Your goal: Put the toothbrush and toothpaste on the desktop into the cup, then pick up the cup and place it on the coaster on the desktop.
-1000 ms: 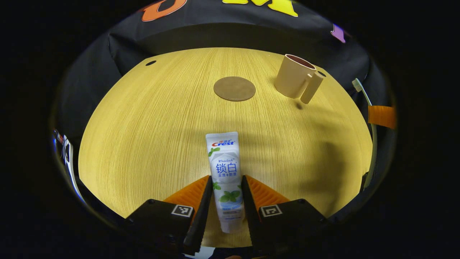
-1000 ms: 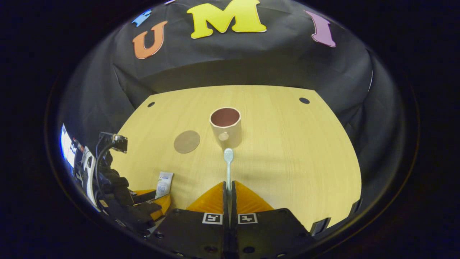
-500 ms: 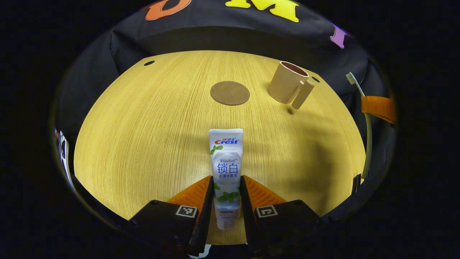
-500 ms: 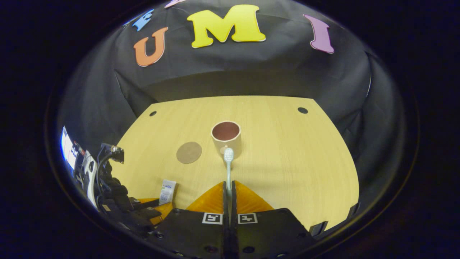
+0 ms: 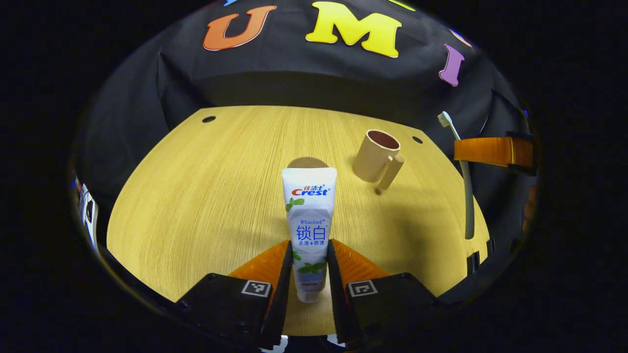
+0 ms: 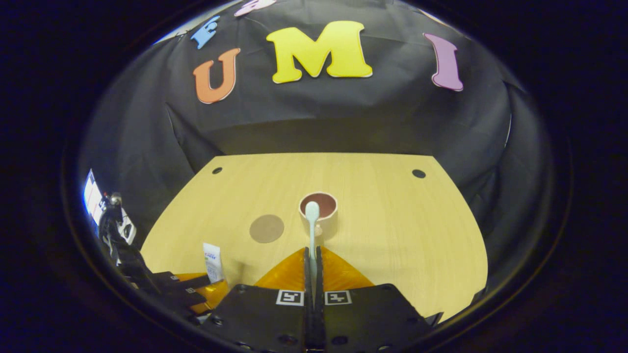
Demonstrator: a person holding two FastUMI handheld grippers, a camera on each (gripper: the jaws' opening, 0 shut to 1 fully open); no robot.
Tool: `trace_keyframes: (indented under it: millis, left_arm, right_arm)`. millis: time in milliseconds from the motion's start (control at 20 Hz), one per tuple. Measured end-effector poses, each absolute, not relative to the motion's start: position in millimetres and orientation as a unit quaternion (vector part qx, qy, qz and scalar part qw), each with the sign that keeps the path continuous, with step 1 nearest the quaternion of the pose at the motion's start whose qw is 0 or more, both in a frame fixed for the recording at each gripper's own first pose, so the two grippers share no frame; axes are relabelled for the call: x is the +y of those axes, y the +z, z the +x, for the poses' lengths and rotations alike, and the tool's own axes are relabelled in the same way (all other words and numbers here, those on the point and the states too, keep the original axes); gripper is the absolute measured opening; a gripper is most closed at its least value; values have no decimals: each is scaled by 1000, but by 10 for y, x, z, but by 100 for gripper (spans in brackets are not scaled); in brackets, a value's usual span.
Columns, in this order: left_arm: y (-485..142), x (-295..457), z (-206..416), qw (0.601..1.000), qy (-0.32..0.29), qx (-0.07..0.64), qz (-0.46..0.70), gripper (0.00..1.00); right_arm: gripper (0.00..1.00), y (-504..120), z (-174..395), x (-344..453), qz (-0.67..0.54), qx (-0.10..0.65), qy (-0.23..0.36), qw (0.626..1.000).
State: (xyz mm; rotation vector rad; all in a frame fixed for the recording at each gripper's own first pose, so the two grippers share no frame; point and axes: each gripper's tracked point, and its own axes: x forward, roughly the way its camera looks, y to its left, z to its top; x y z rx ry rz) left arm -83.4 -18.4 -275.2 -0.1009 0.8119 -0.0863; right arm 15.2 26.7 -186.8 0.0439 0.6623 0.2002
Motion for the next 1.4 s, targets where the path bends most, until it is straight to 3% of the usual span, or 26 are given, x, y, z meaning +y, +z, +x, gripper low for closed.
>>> trace_keyframes:
  millis: [550,1050,1400]
  left_arm:
    - [-1931,-53,-397,954,-30,297,-43,43]
    - [-1623,152,9,963,12,267,-38,43]
    - [-1623,158,121,963,19,268,-37,42]
  right_arm:
    - [1,-1455,1229,484,11,198,115,973]
    - [1,-1727,2099,659,23,116,103,988]
    - [1,-2074,2272,666,4,106,86,991]
